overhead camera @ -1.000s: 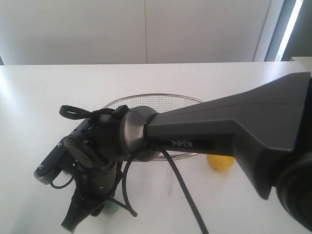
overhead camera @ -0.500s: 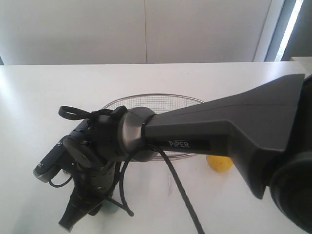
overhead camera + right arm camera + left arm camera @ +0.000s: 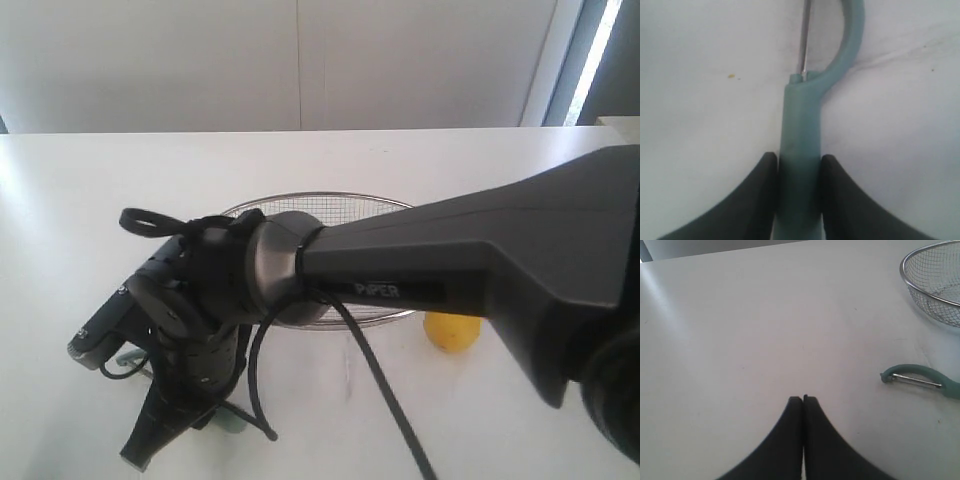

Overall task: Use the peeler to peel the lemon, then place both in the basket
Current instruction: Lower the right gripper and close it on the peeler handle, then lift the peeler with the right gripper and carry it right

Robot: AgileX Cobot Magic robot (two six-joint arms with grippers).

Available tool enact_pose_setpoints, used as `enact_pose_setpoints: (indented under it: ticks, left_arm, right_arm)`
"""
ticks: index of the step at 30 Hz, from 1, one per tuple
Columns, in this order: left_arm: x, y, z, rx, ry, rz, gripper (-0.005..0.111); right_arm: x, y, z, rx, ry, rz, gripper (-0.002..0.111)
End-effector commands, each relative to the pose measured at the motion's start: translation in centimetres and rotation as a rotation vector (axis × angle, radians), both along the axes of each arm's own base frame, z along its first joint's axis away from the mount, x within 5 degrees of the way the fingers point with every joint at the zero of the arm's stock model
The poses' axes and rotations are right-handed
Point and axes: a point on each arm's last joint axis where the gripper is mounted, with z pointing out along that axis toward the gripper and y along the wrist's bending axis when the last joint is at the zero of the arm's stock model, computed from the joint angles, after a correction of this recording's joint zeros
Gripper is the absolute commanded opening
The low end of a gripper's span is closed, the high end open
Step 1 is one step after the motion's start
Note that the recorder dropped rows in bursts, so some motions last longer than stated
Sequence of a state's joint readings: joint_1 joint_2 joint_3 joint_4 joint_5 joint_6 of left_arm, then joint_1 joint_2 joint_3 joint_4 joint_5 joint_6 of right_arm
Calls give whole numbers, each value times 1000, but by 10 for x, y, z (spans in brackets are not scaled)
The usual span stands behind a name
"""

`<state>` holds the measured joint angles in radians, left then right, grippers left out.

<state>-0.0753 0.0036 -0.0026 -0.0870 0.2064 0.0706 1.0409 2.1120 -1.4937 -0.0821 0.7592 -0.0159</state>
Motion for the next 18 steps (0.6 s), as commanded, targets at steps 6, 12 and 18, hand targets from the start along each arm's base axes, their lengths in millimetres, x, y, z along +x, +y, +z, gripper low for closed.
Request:
enact_pose_setpoints:
  ticks: [6,12,18]
  left_arm:
    - [0,-1,-1,-4,5,-10,0]
    - [0,-1,-1,-4,5,-10,0]
    - [0,-1,-1,-4,5,-10,0]
  right_arm:
    - [-1,-7,121,265,-160,-6,0]
    - [-15,-31,186,399,-247,-4,0]
    - [-31,-59,238,511,-322,-3,0]
